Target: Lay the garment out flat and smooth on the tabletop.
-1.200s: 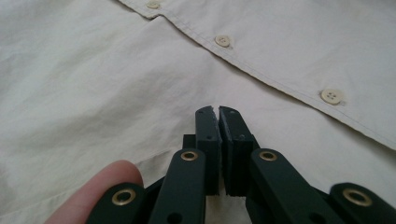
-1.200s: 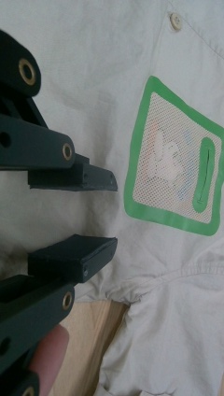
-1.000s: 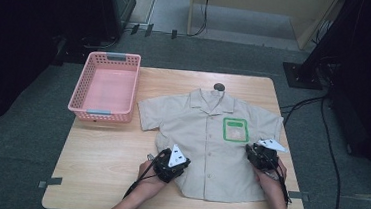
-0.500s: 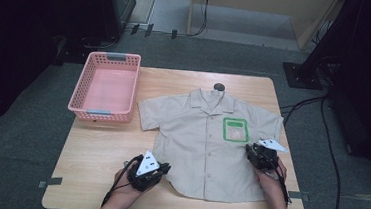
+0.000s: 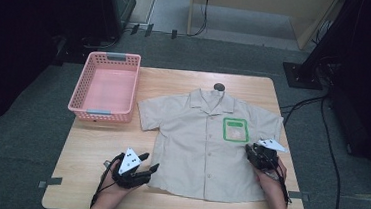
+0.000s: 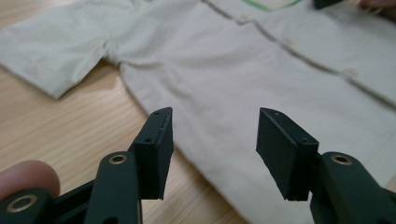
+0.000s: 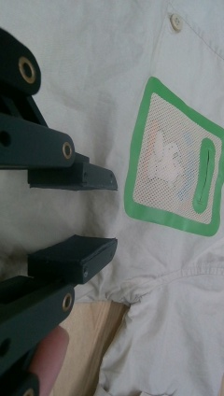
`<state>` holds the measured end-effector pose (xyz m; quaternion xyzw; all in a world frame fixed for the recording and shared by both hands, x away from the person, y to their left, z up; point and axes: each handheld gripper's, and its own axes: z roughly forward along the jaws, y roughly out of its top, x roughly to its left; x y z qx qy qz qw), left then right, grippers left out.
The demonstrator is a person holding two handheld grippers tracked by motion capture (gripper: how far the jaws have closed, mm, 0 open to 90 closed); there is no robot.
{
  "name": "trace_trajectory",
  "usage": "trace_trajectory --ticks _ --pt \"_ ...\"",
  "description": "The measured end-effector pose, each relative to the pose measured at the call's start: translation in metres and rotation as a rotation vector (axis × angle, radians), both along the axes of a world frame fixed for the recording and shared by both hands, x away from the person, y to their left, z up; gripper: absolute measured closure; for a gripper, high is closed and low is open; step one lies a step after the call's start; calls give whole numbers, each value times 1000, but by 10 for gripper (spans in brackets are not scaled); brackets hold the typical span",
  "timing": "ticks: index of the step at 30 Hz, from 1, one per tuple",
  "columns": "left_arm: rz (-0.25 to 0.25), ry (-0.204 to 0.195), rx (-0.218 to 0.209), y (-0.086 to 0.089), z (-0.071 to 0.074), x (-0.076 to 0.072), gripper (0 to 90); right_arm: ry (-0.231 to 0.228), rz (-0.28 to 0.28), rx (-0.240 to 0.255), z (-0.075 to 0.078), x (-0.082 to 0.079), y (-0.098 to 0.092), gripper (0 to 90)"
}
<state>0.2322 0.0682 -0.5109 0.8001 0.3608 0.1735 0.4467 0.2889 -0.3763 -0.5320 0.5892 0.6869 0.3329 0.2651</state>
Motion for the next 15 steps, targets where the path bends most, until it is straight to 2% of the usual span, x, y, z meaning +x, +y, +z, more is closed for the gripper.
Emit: trace_trajectory --ticks 3,8,11,15 --pt "44 11 -12 9 -2 3 417 0 6 1 0 0 0 640" --pt "113 -5 -26 28 0 3 346 2 12 4 0 0 0 612" --pt "150 -2 -25 43 0 3 271 2 16 4 0 0 0 596" --pt "243 -12 -18 67 1 3 210 4 24 5 0 0 1 573"
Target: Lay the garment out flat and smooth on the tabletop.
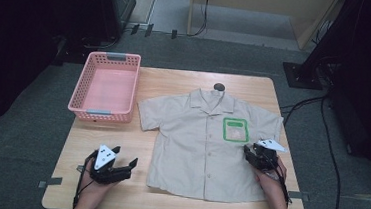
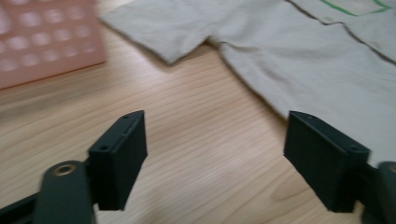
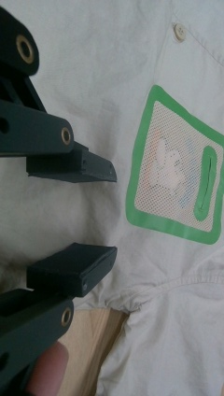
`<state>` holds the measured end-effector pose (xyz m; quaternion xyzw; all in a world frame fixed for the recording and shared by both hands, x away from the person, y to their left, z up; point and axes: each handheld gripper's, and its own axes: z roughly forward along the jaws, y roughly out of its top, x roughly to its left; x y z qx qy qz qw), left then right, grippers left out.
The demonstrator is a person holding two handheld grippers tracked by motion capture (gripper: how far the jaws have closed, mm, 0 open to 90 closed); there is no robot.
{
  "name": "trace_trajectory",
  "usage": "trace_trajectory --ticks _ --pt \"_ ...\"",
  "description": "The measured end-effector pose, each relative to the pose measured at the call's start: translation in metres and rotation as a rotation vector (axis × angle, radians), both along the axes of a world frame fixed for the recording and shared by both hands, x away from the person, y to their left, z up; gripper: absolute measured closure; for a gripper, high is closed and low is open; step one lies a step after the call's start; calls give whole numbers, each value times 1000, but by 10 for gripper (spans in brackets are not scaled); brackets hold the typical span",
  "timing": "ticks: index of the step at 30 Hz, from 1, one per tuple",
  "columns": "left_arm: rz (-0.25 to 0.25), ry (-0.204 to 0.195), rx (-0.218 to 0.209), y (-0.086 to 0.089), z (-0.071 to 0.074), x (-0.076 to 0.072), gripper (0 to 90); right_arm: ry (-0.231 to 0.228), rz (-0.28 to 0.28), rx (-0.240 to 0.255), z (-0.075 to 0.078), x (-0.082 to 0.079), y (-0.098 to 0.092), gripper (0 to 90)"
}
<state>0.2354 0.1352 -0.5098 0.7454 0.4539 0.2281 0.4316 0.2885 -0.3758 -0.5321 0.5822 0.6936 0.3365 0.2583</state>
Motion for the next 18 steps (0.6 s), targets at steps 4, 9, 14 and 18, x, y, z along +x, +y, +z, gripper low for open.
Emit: trace_trajectory --ticks 4,9,14,18 --pt "92 -9 7 23 1 -1 202 2 13 1 0 0 0 531" --pt "148 3 19 45 2 -1 101 4 20 2 0 0 0 503" --pt "191 29 63 59 0 -2 100 7 17 -7 0 1 1 442" --pt "225 65 68 72 -1 0 100 10 6 -10 0 1 1 393"
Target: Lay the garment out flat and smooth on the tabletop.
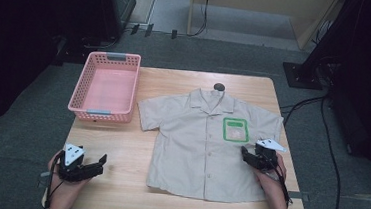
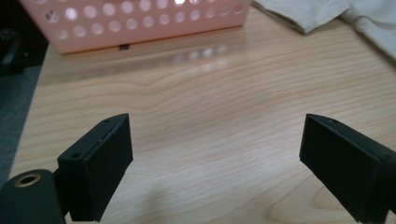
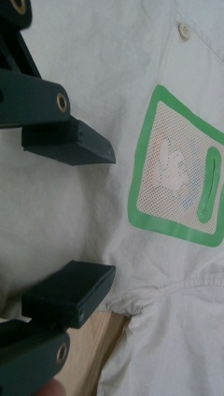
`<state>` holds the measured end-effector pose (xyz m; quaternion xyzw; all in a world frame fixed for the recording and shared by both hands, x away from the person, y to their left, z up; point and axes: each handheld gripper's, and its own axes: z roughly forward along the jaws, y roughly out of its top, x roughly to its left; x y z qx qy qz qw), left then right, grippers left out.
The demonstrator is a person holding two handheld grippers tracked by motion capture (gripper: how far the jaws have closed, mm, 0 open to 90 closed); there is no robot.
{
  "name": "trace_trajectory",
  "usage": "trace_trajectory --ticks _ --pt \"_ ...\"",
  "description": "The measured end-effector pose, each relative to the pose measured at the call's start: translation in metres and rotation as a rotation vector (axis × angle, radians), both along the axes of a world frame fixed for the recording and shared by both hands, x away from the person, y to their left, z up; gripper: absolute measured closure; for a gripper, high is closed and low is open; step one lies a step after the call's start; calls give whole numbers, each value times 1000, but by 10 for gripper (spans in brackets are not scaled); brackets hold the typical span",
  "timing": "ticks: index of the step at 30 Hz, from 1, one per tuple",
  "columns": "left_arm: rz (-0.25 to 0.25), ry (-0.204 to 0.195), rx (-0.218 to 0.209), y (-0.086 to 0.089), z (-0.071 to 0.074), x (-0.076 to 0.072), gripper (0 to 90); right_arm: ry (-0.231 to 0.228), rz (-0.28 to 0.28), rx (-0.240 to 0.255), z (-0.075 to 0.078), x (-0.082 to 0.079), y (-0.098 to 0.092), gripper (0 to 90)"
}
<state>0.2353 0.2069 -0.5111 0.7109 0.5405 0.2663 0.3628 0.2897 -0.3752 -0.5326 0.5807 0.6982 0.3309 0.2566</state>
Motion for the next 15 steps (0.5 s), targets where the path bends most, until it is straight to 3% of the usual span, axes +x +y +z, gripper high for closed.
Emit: trace_trajectory --ticks 5,8,15 --pt "42 48 0 18 -6 3 99 4 -12 -1 0 0 0 358" --pt "61 61 31 24 -11 3 100 7 -14 -1 0 0 0 342" --pt "66 105 16 32 -16 6 100 11 -25 -2 0 1 0 312"
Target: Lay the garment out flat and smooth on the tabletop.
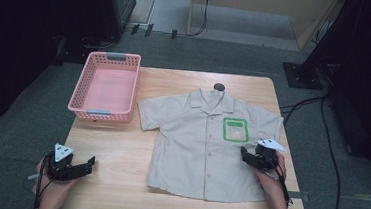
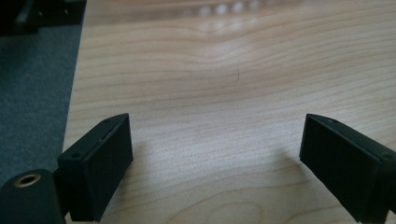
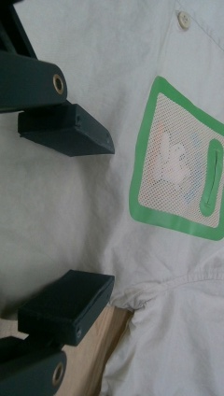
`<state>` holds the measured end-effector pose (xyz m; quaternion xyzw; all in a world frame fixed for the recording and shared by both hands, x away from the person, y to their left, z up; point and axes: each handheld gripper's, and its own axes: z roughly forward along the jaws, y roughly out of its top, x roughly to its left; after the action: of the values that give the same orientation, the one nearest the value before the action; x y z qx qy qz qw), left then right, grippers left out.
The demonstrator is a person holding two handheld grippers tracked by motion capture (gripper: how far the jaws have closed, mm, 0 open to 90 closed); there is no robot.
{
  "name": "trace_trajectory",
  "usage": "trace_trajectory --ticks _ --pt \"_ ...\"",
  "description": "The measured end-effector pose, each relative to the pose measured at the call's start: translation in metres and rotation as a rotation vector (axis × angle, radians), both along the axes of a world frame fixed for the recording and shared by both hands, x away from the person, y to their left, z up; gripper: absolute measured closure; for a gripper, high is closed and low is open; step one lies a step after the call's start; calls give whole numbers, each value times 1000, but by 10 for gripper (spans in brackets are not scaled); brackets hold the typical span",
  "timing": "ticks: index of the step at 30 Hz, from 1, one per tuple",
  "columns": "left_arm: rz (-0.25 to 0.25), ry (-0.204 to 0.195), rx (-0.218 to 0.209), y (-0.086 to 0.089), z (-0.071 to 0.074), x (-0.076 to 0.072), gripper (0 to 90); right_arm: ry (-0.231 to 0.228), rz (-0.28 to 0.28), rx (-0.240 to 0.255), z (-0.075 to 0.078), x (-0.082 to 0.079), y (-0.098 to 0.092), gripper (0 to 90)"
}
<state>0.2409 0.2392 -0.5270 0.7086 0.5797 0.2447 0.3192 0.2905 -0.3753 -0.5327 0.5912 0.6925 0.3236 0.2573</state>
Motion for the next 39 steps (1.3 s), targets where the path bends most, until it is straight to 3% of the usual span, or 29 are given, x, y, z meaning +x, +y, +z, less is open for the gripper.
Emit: trace_trajectory --ticks 5,9,18,28,32,39 --pt "13 2 -32 4 0 1 101 1 -4 0 0 0 0 302" --pt "-2 9 29 -2 -1 3 101 2 -6 -1 0 0 0 288" --pt "-2 8 28 -2 -1 3 102 19 26 -4 -1 2 1 171" --pt "-3 9 27 -2 -1 4 102 -5 56 -12 3 -5 4 152" --pt "-3 8 27 -2 -1 4 102 -31 45 1 11 -10 1 152" --pt "-3 9 27 -2 -1 4 102 -41 -35 54 20 -17 -22 152"
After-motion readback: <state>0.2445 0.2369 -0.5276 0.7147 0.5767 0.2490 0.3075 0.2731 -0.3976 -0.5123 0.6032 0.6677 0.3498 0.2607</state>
